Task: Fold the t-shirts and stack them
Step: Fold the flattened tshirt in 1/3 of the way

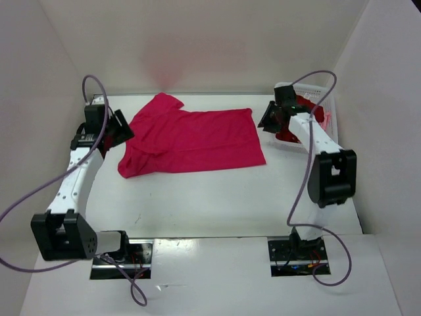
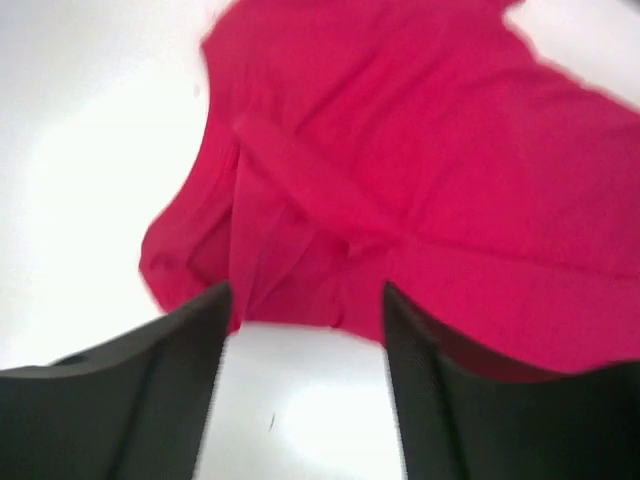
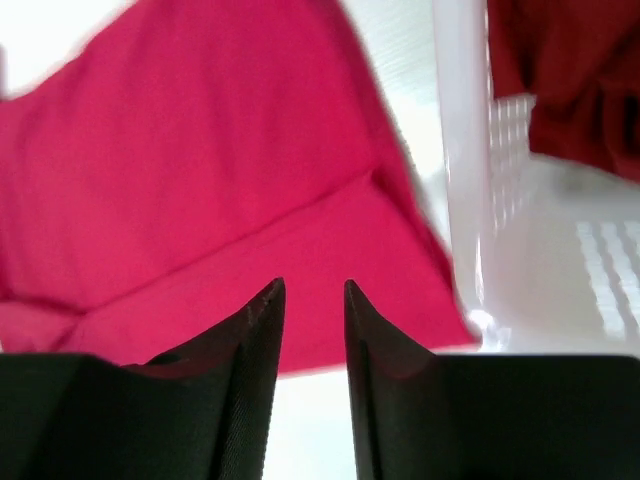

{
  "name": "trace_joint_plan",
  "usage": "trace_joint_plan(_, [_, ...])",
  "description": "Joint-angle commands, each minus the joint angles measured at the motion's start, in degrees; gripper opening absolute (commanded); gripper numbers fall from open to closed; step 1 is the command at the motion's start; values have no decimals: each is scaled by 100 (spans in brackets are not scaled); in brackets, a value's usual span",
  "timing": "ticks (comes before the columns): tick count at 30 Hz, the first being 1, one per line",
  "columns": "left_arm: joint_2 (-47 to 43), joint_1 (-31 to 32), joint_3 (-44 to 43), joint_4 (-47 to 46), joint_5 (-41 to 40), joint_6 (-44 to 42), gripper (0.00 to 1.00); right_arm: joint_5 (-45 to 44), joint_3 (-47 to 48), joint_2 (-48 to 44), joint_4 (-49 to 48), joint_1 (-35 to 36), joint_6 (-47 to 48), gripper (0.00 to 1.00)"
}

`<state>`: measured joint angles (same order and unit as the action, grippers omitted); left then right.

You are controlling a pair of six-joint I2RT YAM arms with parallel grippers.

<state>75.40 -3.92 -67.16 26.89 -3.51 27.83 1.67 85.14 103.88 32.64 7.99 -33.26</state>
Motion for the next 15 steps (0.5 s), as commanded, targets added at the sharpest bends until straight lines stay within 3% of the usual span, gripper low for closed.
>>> trace_joint_plan(1, [-78, -195, 895, 500, 157, 274, 62, 113, -671, -1175, -240, 89, -119, 18])
trace_joint_plan(2, [-78, -197, 897, 501, 157, 275, 62, 227, -674, -1316, -241, 89, -172, 18])
trace_joint_plan(3, [-156, -257, 1071, 440, 210, 275, 61, 350, -1075, -1439, -354, 89, -233, 4])
trace_joint_plan(4, [-157, -258, 1160, 257, 132, 345, 64, 578, -1288, -1701, -425, 150, -382, 1])
trace_joint_plan(5, [-157, -258, 1213, 255, 131, 345, 69, 667, -1699, -1817, -591, 229, -436, 0])
trace_joint_plan(12, [660, -258, 1266, 70, 228, 372, 71, 984, -2563, -2099, -847, 458, -621, 8])
trace_joint_plan(15, [862, -258, 1328, -79, 106, 503, 60, 984, -2634, -2099, -909, 458, -621, 9])
